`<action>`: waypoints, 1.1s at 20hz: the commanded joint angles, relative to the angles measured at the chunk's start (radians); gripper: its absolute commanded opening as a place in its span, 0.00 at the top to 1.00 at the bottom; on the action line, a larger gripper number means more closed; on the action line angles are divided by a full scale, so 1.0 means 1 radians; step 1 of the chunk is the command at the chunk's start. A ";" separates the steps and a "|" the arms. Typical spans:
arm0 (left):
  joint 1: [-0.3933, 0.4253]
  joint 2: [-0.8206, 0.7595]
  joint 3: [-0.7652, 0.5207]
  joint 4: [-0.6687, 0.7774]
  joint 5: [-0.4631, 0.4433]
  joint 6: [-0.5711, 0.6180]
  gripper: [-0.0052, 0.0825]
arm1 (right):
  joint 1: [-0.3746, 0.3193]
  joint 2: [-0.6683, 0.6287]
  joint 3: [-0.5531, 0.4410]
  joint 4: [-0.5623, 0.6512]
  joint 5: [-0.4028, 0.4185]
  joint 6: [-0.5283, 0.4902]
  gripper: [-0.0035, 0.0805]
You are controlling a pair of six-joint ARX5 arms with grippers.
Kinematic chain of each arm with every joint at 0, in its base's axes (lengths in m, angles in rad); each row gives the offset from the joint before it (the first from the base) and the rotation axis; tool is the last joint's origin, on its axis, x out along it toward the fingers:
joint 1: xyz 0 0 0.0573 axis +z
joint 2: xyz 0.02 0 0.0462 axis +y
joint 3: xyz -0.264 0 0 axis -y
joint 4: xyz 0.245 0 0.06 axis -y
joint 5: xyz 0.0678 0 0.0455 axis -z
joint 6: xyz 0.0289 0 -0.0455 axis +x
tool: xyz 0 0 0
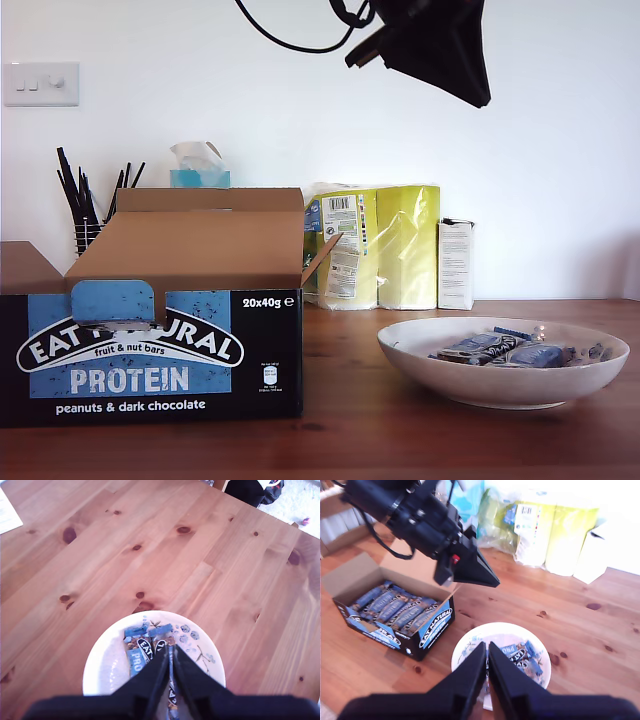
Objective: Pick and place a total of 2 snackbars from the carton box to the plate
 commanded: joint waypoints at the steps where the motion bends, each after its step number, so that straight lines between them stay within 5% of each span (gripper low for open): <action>1: 0.018 0.013 -0.012 -0.009 -0.001 0.010 0.96 | 0.004 0.013 -0.027 0.066 0.002 -0.001 0.97; 9: 0.134 -0.063 -0.062 0.005 0.004 0.033 0.96 | -0.003 0.209 -0.051 0.319 -0.003 -0.012 0.97; 14: 0.200 -0.254 -0.363 0.192 -0.006 0.032 0.96 | -0.069 0.332 -0.051 0.427 -0.089 -0.012 0.97; 22: 0.431 -0.618 -0.841 0.469 -0.011 0.032 0.96 | -0.263 0.442 -0.051 0.472 -0.186 0.004 0.97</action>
